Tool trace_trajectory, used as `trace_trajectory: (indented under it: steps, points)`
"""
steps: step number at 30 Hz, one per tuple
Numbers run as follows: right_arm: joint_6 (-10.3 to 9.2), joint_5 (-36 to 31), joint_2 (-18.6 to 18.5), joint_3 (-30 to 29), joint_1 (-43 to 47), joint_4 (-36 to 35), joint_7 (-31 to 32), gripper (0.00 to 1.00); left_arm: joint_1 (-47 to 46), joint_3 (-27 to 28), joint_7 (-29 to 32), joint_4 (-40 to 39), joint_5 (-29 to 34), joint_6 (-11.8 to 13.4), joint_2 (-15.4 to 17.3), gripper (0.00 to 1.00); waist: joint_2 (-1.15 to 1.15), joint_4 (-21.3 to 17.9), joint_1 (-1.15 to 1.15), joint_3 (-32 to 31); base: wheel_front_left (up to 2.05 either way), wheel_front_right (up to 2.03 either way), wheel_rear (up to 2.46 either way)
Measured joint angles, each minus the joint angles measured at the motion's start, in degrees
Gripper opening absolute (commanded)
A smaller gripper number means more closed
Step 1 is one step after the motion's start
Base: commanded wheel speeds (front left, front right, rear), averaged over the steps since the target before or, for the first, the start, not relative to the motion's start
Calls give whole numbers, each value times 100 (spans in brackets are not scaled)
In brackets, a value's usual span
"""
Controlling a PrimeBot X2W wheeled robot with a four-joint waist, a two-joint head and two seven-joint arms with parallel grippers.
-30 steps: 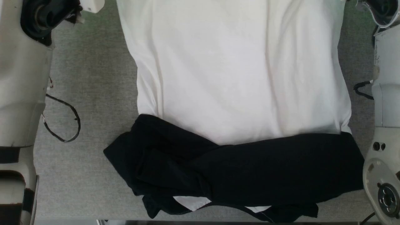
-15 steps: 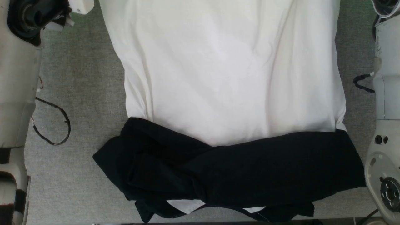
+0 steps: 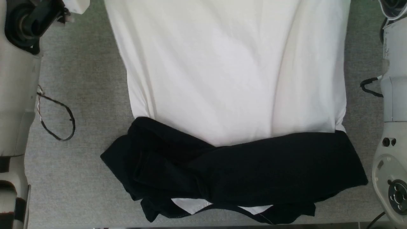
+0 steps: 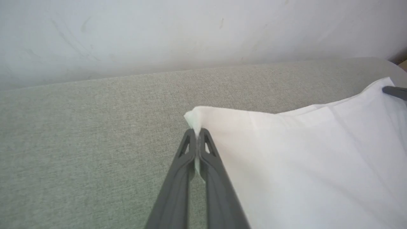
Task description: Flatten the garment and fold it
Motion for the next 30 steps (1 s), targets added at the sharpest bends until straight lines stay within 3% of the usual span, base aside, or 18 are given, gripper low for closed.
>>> trace_trajectory:
  steps: [7, 17, 30]
  points:
    - [-1, 25, 1, -21, 47, -110, -133, 0, 37, 37, -804, 23, -80, -64, 38, 0, 0, 37, 0, -336, 0, 0, 0]
    - [0, 260, -64, 1, 621, -790, -27, 0, 632, 36, -1633, -153, -438, -74, 347, 0, 0, 115, 0, -928, 0, 0, 0]
    - [0, 1273, -348, -16, 2365, -2369, 280, 0, 2115, -365, -2364, -1494, -985, -93, 903, 0, 0, 214, -1, -1801, 0, 0, 0]
